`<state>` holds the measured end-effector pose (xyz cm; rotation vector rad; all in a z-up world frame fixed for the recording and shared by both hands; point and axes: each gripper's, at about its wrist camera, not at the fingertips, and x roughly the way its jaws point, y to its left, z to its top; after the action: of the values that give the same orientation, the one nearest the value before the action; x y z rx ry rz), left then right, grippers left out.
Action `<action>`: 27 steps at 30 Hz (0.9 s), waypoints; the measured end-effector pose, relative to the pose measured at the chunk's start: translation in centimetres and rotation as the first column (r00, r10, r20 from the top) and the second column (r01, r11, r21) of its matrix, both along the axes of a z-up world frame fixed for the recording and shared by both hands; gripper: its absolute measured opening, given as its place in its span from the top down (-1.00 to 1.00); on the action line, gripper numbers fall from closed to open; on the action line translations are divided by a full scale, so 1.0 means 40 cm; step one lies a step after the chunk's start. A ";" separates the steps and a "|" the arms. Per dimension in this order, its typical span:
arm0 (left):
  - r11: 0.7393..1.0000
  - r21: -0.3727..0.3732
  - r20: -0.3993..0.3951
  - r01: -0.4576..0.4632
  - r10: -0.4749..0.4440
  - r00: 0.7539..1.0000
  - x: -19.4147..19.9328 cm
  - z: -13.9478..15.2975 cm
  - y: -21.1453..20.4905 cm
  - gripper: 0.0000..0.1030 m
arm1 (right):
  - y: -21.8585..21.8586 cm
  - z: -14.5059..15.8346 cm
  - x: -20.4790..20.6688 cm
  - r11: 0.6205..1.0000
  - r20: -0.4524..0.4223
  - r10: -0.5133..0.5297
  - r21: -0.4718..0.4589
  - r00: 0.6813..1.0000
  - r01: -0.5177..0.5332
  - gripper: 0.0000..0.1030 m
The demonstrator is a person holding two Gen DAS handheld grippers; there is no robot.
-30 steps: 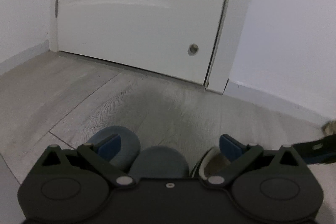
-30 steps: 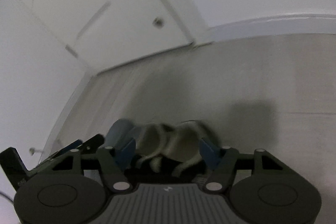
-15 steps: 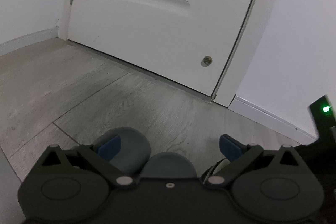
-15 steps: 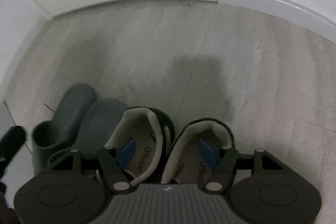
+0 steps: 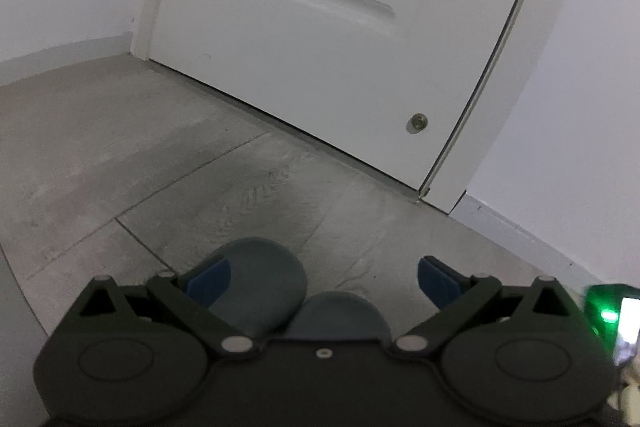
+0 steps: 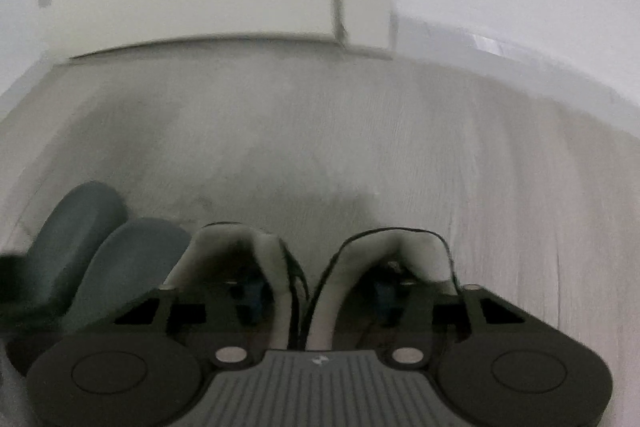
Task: Organize scattered shoes
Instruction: 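Grasp a black sneaker pair by the heels with the right tool, then carry the black sneakers to the wall beside the beige sneakers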
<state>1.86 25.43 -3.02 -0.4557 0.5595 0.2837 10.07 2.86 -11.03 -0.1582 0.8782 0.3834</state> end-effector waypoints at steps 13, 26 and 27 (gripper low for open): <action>0.997 0.078 0.038 0.002 -0.005 0.999 0.021 0.001 -0.068 -0.97 | -0.164 0.228 -0.254 0.983 0.687 0.160 -0.046 0.709 -0.177 0.16; 0.941 0.289 -0.022 0.178 -0.180 0.983 0.059 -0.014 -0.243 -0.98 | -0.520 0.354 -0.197 0.993 0.729 -0.112 0.050 0.675 0.111 0.17; 0.930 0.306 -0.031 0.206 -0.206 0.978 0.063 -0.015 -0.264 -0.98 | -0.565 0.352 -0.202 0.988 0.723 -0.134 0.046 0.678 0.147 0.16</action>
<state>4.37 14.85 -3.62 -0.0928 0.5458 0.1647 2.00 -19.74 3.06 -0.2346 0.0907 0.1357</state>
